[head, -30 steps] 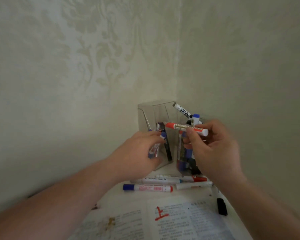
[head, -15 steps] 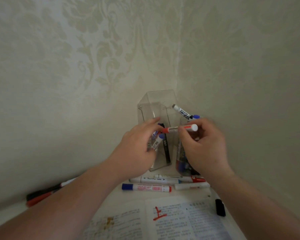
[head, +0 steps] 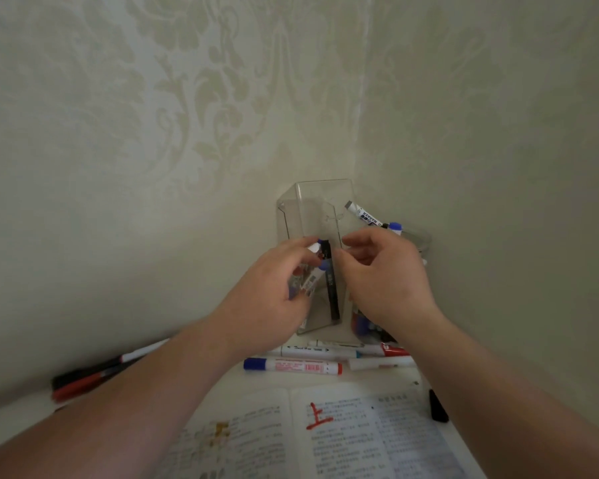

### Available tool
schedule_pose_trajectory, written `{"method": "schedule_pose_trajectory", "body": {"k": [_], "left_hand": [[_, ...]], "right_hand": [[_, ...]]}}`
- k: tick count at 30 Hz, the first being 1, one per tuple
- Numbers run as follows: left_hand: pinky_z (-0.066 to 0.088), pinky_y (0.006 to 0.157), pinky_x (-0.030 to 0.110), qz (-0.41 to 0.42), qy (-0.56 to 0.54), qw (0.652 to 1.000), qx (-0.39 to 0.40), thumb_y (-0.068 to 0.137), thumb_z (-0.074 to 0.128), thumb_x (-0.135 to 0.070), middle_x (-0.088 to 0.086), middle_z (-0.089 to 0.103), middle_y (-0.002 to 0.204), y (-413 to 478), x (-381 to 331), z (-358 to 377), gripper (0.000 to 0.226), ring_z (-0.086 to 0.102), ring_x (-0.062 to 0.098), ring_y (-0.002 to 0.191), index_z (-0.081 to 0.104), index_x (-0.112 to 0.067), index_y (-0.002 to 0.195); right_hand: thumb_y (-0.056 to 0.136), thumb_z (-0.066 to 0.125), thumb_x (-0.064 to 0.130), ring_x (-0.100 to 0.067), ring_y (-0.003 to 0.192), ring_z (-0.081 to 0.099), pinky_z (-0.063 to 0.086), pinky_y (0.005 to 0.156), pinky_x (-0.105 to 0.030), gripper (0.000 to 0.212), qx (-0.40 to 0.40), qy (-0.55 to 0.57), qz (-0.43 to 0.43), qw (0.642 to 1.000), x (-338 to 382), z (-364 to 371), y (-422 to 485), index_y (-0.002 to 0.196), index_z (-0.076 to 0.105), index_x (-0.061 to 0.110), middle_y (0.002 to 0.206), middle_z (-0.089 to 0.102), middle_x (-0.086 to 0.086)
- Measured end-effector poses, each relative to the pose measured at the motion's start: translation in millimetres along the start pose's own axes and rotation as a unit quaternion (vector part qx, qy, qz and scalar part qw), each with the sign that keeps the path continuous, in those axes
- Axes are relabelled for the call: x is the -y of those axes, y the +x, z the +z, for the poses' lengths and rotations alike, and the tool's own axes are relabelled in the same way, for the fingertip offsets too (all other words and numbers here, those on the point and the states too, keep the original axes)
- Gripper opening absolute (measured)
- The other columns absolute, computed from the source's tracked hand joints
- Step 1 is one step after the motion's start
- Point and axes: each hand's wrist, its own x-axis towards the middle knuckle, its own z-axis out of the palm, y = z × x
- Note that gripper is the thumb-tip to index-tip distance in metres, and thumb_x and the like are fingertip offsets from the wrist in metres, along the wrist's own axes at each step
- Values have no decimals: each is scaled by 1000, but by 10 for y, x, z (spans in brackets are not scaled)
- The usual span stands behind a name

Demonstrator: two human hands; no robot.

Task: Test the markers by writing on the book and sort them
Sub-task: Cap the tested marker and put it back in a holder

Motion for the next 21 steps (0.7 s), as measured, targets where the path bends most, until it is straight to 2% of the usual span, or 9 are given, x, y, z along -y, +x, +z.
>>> {"method": "schedule_pose_trajectory", "body": {"k": [2,3,4,6,8,10,13,17,21], "left_hand": [[27,97,4,3,2,1000,1,85,58,-5,-26,34,152,-45,40,11,42,37,-7,131,57,-36,114],[24,99,3,6,13,1000,0,86,58,-6,-24,31,155,-66,54,17,41,31,-12,133,58,-33,118],[24,103,5,9,27,1000,-3,87,58,-7,-23,29,157,-76,66,25,43,27,-13,135,58,-31,123],[33,114,22,14,42,999,-23,88,59,-9,-17,30,159,-76,63,45,54,29,-3,142,51,-26,138],[31,119,35,21,64,997,-30,87,57,-16,-9,30,161,-61,17,51,66,31,9,145,40,-21,151],[27,120,37,39,165,985,-24,85,54,-25,-2,29,162,-33,-5,62,75,28,16,146,31,-16,156],[36,112,46,52,305,951,-12,87,56,-30,4,31,161,22,-7,123,78,35,24,140,27,-11,157],[36,111,47,51,291,955,-26,96,54,-23,7,29,162,130,-20,232,69,35,28,140,25,-8,157],[27,112,44,-29,324,944,62,94,54,-31,1,6,168,247,-37,278,84,20,23,144,4,-17,160]], "right_hand": [[94,70,25,-3,70,66,54,65,-23,13,56,-78,-13,995,-45,-81,-47,86,64,34,80,70,11],[94,69,26,-6,68,66,56,65,-27,13,94,-119,-15,988,-92,-119,-64,84,65,33,77,70,10],[94,68,26,-9,69,68,59,67,-32,11,129,-155,-14,979,-136,-154,-85,84,66,31,75,70,9],[94,68,26,-10,70,69,61,70,-36,11,167,-202,-14,965,-223,-220,-135,84,69,29,74,71,8],[95,69,26,-2,64,66,58,63,-27,13,173,-206,-3,963,-309,-303,-158,82,70,29,73,72,9],[94,69,25,2,57,62,49,52,-18,16,180,-211,16,960,-348,-415,-171,79,71,27,67,69,11],[92,72,28,-10,64,63,56,60,-34,15,189,-226,40,955,-415,-577,-161,77,71,26,70,67,7],[93,71,26,-6,60,54,41,55,-21,15,206,-215,47,953,-504,-644,-176,78,70,26,67,62,9],[93,71,28,-6,71,61,47,63,-21,12,243,-224,59,942,-562,-585,-201,81,71,28,77,66,10]]}}
